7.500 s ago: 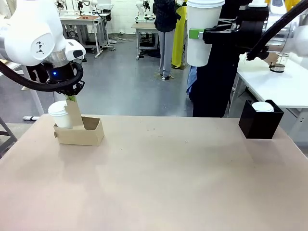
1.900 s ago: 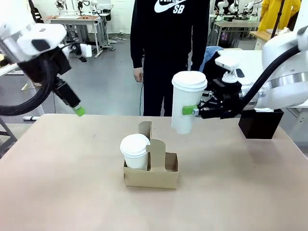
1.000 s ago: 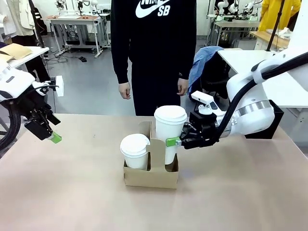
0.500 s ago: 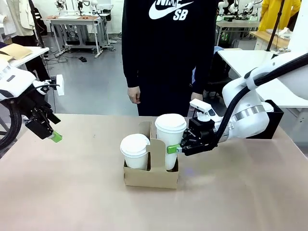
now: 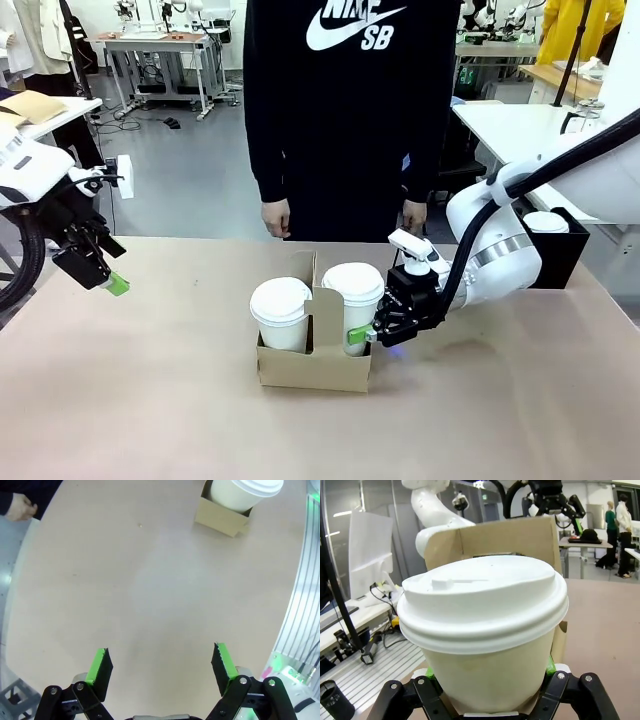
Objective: Pour a drink into a cup and package it in a carrier.
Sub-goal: Insert the held 600 ml Paper Cup into the Cup Carrier.
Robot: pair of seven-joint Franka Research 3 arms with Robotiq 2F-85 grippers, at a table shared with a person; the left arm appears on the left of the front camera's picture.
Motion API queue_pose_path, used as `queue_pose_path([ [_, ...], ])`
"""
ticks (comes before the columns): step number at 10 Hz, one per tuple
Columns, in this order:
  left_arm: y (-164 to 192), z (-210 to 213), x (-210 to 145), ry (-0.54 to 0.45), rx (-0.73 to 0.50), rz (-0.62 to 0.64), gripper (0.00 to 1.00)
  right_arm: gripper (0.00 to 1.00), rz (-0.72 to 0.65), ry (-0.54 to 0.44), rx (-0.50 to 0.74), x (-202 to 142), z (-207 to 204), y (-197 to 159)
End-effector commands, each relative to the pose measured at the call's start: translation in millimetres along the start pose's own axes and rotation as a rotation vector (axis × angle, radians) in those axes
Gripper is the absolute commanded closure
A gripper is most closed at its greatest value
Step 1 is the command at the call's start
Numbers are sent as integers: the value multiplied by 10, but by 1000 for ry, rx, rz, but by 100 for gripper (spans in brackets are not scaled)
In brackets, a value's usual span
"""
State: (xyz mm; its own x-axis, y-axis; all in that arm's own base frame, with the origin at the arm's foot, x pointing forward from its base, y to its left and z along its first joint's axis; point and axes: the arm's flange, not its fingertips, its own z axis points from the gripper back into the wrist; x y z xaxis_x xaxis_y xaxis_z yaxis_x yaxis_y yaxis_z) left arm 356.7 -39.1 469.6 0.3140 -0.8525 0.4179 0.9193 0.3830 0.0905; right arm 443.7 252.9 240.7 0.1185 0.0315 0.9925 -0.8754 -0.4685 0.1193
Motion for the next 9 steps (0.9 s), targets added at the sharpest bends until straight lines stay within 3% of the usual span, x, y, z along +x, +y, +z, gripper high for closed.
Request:
queue_pose_path([
  [1,0,14,4,-9,1,6,0,16,59,34,18,-38,-7,-66],
  [2,0,14,4,-9,1,6,0,16,66,47,17,-44,-22,-59],
  [3,0,14,4,-9,1,6,0,0,92,72,5,-52,1,-45],
  [6,0,14,4,-9,1,6,0,0,148,126,-29,110,85,40],
  [9,0,14,4,-9,1,6,0,0,162,143,-76,331,420,200],
])
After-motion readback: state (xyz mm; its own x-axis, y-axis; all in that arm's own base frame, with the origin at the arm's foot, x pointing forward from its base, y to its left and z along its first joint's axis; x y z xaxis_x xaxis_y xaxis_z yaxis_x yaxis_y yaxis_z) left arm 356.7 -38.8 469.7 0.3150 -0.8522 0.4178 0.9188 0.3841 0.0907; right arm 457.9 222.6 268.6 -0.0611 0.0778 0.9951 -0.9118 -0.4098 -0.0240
